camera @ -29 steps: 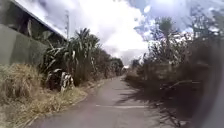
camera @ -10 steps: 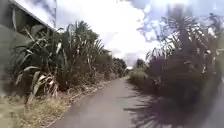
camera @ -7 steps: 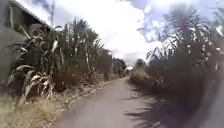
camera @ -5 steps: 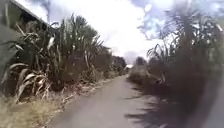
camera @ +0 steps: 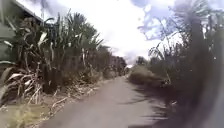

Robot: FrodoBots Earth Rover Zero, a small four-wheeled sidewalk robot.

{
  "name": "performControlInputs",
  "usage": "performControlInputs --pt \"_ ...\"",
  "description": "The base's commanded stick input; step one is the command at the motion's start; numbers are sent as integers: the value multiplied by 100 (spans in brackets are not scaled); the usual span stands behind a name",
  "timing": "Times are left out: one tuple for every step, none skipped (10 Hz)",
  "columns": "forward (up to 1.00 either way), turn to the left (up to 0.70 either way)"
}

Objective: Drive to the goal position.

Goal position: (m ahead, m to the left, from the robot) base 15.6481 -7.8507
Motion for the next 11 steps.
performControlInputs --pt "70 0" --pt "70 0" --pt "70 0" --pt "70 0" --pt "70 0" --pt "70 0" --pt "70 0" --pt "70 0" --pt "70 0" --pt "70 0" --pt "70 0"
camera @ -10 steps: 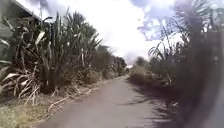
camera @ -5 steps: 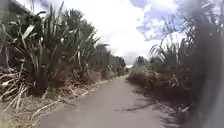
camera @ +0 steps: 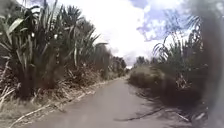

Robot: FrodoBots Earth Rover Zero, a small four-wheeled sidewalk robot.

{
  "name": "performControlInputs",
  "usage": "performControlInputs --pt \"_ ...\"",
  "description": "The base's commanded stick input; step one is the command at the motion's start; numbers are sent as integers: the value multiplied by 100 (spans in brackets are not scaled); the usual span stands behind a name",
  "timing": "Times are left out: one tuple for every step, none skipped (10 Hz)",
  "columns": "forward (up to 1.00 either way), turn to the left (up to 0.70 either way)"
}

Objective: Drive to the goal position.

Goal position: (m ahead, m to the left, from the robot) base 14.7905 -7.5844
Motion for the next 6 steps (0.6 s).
performControlInputs --pt "70 0" --pt "70 0" --pt "70 0" --pt "70 0" --pt "70 0" --pt "70 0"
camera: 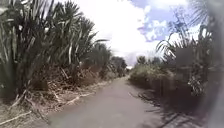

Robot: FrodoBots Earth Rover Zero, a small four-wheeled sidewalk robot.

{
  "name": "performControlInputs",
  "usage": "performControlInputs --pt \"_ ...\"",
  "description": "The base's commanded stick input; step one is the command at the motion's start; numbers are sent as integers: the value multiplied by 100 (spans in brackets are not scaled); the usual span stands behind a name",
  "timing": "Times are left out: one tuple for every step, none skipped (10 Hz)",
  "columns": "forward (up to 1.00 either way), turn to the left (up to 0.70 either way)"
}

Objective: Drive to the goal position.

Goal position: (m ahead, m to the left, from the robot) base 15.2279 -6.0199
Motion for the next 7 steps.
performControlInputs --pt "70 0" --pt "70 0" --pt "70 0" --pt "70 0" --pt "70 0" --pt "70 0" --pt "70 0"
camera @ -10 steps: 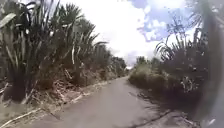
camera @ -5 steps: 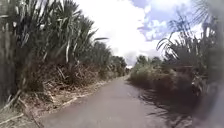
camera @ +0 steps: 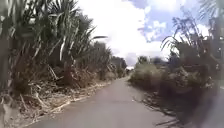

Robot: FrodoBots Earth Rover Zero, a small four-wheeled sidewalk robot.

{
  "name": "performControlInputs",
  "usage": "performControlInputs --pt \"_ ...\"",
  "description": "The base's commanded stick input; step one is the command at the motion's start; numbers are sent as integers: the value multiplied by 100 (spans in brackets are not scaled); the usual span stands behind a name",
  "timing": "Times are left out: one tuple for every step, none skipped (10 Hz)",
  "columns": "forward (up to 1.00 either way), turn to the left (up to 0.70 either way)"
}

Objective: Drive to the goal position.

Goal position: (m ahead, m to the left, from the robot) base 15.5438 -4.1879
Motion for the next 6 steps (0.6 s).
performControlInputs --pt "70 0" --pt "70 0" --pt "70 0" --pt "70 0" --pt "70 0" --pt "70 0"
